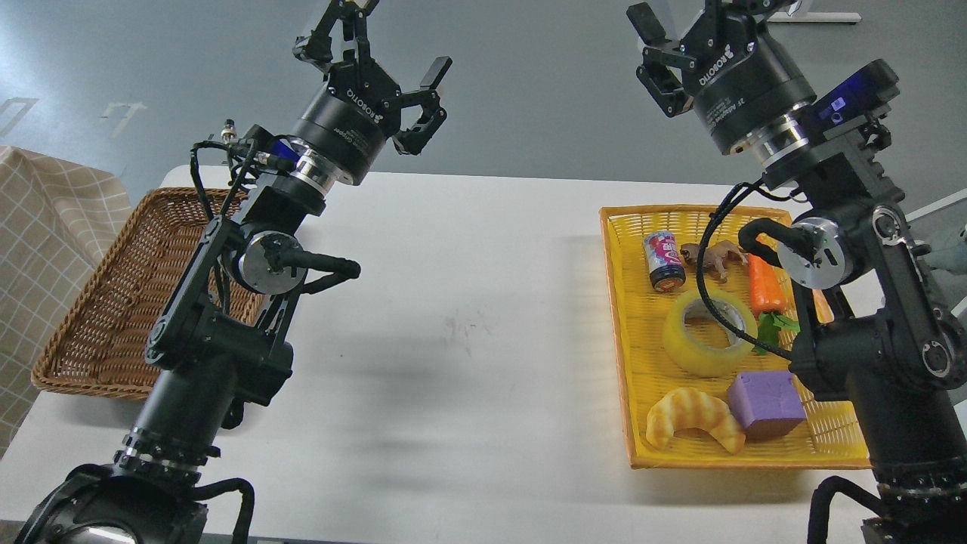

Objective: Place and transfer tape with both arms

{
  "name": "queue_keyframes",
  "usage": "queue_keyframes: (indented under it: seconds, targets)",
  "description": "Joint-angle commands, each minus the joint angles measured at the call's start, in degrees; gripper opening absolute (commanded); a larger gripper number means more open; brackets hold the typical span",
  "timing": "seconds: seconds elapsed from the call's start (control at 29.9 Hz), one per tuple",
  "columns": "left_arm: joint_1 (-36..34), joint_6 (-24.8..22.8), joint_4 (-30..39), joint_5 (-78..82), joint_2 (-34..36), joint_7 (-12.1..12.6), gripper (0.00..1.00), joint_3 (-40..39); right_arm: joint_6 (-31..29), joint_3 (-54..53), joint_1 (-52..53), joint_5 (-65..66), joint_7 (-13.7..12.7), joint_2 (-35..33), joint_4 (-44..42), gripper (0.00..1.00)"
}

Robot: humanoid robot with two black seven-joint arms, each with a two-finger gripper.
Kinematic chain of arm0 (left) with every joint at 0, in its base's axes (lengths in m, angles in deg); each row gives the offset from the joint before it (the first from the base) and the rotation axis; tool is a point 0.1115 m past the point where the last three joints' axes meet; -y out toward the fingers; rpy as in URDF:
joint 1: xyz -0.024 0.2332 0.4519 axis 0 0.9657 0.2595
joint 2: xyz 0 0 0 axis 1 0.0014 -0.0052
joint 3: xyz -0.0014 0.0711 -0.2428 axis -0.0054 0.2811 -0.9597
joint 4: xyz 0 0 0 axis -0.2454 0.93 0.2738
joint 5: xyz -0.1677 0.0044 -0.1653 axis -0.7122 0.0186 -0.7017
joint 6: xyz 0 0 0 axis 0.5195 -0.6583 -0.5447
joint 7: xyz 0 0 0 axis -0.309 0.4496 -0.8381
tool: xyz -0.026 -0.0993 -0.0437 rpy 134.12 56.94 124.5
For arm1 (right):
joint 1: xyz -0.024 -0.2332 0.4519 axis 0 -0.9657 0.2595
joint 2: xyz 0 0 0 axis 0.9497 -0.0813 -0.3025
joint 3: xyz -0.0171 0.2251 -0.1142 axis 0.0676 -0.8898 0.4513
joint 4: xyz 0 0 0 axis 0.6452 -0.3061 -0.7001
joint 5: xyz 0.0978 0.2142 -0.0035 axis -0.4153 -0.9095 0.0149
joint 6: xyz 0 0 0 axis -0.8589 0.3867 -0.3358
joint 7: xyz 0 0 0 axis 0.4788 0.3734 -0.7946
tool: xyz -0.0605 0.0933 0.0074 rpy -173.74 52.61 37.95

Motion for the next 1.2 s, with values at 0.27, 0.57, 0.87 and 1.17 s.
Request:
queue_keyframes:
  seconds: [0.27,0.57,0.87,1.17]
  targets:
    - [-0.31,0.0,-0.03,0.01,0.0,-0.17,0.98,-0.07,-0.03,0.16,0.14,0.09,0.05,0.0,0.1,1.0]
    - [-0.31,-0.18,0.05,0.01,0.0,-0.26,0.98,-0.08,-0.03,0.51,0.4,0.27,-0.04,0.0,0.19,0.99]
    - [-0.49,-0.09,0.05,-0.08,0.0,-0.35,0.98,-0.08,-0.03,0.34,0.93,0.18,-0.21,0.0,0.36,0.99]
    - [-0.49,0.0,0.05,0.01,0.0,-0.17,0.98,0.01,-0.03,0.51,1.19,0.09,-0.21,0.0,0.54,0.99]
